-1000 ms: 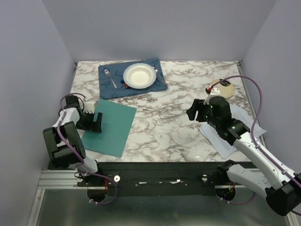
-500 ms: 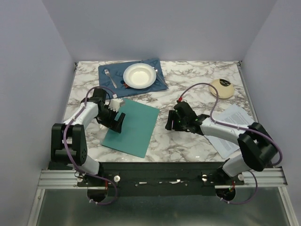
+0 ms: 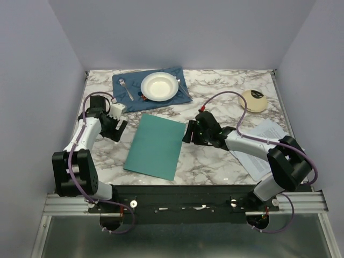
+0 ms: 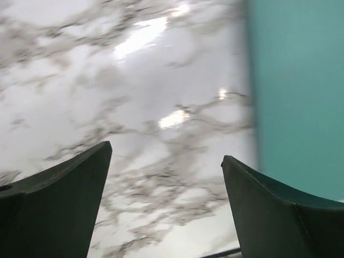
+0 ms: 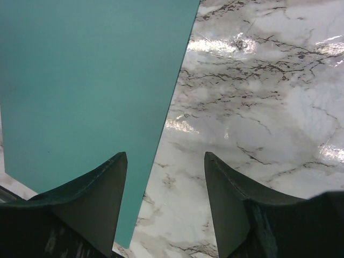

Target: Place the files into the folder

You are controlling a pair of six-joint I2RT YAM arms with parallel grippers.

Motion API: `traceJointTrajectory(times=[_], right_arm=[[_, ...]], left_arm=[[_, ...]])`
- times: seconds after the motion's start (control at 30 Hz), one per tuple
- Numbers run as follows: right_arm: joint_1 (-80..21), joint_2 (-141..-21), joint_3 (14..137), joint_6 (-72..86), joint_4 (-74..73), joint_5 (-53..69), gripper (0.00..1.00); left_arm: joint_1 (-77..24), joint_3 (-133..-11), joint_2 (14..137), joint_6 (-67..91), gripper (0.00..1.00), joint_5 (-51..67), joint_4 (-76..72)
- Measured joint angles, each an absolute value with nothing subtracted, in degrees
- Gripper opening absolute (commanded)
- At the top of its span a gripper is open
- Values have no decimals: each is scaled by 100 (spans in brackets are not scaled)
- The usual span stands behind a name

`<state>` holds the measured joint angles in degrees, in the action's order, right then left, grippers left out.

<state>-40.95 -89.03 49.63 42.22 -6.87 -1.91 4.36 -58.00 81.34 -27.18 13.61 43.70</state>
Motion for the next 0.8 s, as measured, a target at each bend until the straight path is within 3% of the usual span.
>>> traceJointTrajectory(times=[0.23, 0.8], right_arm=[[-4169, -8888, 4963, 4353, -687, -169, 68], [-4169, -8696, 4012, 5024, -255, -75, 68]], left_arm=[[263, -5048, 8340, -2921, 95, -86, 3310], [-2257, -3975, 7599, -2902, 99, -749, 2998]])
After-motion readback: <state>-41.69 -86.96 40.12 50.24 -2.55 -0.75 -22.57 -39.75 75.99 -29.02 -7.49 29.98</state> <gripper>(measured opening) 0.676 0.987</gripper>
